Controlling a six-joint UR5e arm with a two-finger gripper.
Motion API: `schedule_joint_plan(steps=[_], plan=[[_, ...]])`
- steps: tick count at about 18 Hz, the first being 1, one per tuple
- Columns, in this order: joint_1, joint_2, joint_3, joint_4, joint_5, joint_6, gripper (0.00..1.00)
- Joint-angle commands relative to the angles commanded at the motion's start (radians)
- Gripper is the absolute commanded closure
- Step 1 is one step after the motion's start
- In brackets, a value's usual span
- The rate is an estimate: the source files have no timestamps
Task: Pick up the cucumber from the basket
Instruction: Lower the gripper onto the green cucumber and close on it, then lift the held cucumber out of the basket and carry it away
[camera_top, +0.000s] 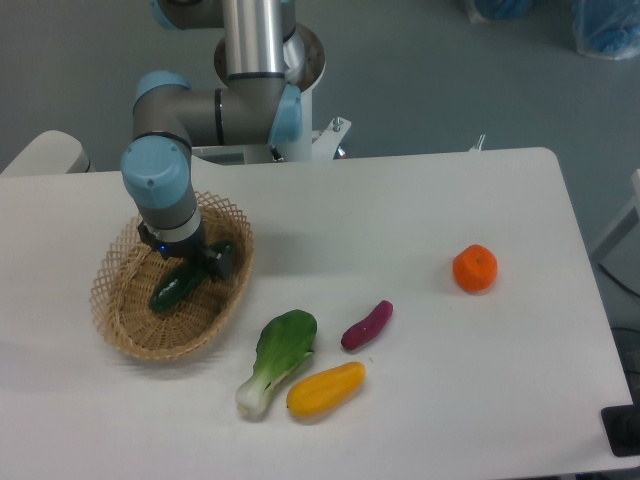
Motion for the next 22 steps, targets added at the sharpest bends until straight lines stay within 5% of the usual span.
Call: schedule_joint_plan(steps=[3, 4, 8, 10, 13, 22], plan=[[0.000, -0.015, 0.002, 0.002, 0.000, -0.003, 0.03], [0.000, -0.017, 0.002, 0.002, 0.000, -0.003, 0.10], [0.000, -0.014, 0.020, 0.000, 0.000, -0.018, 0.69], [0.002, -0.014, 0.023, -0.002, 0.000, -0.022, 0.88], [0.003, -0.002, 0.035, -0.003, -0.002, -0.020, 0.95], [0.041, 0.035, 0.100, -0.032, -0.020, -0.011, 0.96]])
